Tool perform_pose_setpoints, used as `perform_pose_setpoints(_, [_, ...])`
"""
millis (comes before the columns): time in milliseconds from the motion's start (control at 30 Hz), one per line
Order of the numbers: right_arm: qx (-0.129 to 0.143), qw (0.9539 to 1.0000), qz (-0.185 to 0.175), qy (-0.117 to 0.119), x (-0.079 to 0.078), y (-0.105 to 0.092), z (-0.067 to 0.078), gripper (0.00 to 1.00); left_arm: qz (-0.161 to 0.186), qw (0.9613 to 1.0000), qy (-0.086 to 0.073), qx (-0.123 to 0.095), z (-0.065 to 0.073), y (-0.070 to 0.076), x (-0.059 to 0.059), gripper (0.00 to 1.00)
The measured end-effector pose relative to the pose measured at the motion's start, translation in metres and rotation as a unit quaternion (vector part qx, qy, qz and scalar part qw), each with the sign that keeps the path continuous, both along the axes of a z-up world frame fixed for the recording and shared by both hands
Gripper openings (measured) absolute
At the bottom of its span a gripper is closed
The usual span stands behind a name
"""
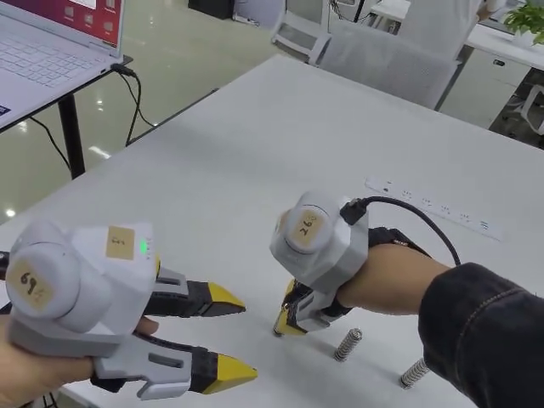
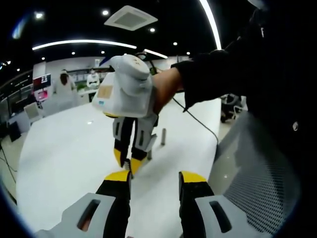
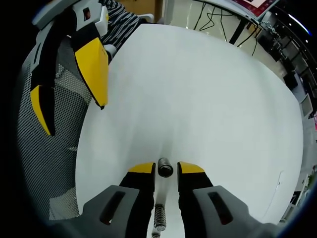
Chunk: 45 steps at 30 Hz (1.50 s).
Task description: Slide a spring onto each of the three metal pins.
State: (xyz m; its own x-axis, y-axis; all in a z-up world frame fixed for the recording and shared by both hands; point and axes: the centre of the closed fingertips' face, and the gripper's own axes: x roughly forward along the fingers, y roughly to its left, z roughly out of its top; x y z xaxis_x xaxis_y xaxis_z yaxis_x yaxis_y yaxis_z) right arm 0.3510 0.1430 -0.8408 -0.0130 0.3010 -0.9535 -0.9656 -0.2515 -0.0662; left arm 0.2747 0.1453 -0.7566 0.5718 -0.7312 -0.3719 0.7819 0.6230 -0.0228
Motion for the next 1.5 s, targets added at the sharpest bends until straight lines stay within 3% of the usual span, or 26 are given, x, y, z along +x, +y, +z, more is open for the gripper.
perform_pose_setpoints(667, [0.004,0.9998,-0.02,-0.006,-0.001,-0.011,0.004,0.27,-0.006,0.9999,0.006,0.008,-0.004,-0.001,-0.002,0.32])
perform_pose_setpoints(1067, [0.011,0.9993,-0.035,-0.004,-0.006,-0.019,0.005,0.28,-0.01,0.9998,0.01,0.013,-0.006,-0.003,-0.003,0.32])
perform_pose_setpoints(1500, [0.038,0.9974,-0.062,0.003,-0.012,-0.024,0.014,0.29,-0.017,0.9996,0.013,0.019,-0.008,-0.004,-0.005,0.33])
